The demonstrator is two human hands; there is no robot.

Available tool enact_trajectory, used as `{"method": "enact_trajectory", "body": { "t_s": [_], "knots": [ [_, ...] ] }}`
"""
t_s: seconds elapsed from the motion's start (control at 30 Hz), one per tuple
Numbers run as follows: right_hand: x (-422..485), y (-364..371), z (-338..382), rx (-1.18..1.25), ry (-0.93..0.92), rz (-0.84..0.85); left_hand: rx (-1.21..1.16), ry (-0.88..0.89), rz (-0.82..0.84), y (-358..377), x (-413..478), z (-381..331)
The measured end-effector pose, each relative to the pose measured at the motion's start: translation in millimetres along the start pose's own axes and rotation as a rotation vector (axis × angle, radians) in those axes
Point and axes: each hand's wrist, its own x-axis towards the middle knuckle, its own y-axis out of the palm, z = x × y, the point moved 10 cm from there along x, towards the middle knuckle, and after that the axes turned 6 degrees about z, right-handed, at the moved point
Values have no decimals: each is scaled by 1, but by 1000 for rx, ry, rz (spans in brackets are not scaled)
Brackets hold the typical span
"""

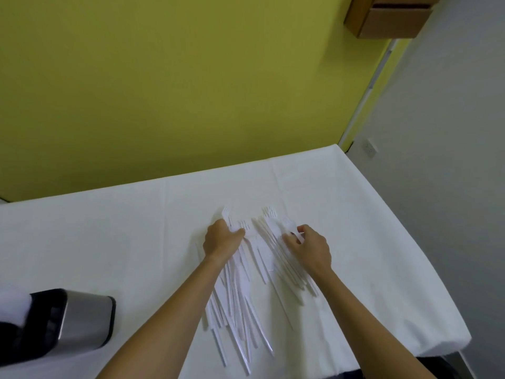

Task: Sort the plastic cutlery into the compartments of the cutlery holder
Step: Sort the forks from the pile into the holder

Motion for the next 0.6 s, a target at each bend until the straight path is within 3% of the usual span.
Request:
{"method": "enact_trajectory", "body": {
  "t_s": [0.23, 0.4, 0.6],
  "knots": [
    [3, -10, -9, 59, -31, -43, -92, 17, -142, -31, -10, 6],
    [-7, -32, -29, 117, -36, -112, -286, 72, -33, -20, -9, -14],
    [-19, -40, -41, 218, -2, -99, 90, 29, 102, 22, -5, -19]
  ]
}}
